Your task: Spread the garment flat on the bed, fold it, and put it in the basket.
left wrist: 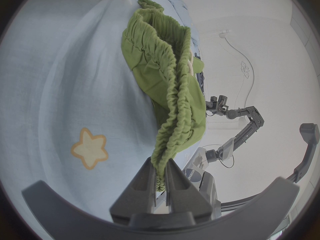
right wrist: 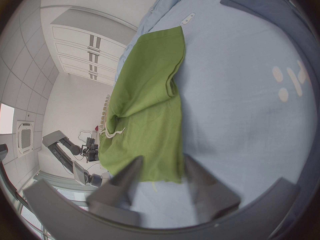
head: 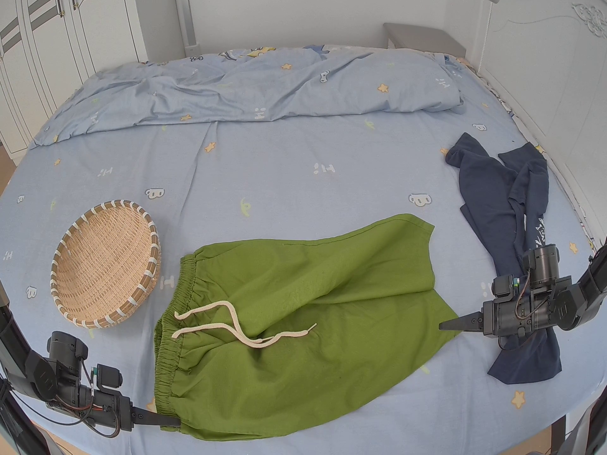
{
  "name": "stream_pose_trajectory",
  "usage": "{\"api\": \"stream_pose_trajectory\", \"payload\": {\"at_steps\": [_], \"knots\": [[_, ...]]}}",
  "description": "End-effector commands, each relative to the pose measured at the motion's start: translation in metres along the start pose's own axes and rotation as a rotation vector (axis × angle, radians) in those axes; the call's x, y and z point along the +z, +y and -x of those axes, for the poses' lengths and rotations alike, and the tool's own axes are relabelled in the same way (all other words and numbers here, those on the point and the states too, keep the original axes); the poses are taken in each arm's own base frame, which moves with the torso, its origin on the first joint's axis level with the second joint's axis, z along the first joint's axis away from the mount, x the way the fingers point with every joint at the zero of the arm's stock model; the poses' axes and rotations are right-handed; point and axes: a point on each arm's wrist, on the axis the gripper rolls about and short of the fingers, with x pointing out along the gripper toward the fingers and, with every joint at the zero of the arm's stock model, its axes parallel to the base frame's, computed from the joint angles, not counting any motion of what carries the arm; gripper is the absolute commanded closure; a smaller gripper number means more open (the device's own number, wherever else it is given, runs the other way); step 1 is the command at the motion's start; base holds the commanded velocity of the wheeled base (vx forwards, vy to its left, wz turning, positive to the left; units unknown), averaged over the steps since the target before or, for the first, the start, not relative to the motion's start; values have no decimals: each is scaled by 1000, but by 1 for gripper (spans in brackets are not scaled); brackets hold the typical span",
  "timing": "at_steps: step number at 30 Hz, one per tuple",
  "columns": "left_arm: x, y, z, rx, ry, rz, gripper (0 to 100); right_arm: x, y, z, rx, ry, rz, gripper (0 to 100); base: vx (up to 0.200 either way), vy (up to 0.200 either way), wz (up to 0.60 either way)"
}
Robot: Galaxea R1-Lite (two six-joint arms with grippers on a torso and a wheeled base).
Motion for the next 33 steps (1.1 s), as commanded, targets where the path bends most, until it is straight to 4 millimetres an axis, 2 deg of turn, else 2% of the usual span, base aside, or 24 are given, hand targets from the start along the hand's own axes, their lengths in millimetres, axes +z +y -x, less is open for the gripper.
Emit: {"api": "stream_pose_trajectory", "payload": {"at_steps": [1,11,13,15,16,19,23,24,25,29,33], "knots": [[0,1,1,1,-4,3,100,-1,-5,-2,-2,6,-14,100,0,0,0],[2,4,6,18,-35,24,100,-6,-10,2,-17,9,-37,100,0,0,0],[1,3,7,20,-36,28,100,-14,-8,3,-18,29,-55,100,0,0,0],[-1,1,7,20,-19,58,100,-29,3,13,-24,35,-54,100,0,0,0],[-1,1,7,20,-19,58,100,-29,3,13,-24,35,-54,100,0,0,0],[5,-8,13,17,7,102,100,-52,14,27,-34,49,-60,100,0,0,0],[20,-20,22,10,53,182,100,-80,14,36,-57,90,-95,100,0,0,0],[21,-21,23,9,57,188,100,-82,14,36,-59,93,-96,100,0,0,0],[30,-26,27,10,80,223,100,-93,14,38,-78,113,-107,100,0,0,0],[39,-30,30,17,109,258,100,-111,16,41,-98,129,-120,100,0,0,0],[40,-27,30,65,124,256,100,-120,17,43,-101,98,-93,100,0,0,0]]}}
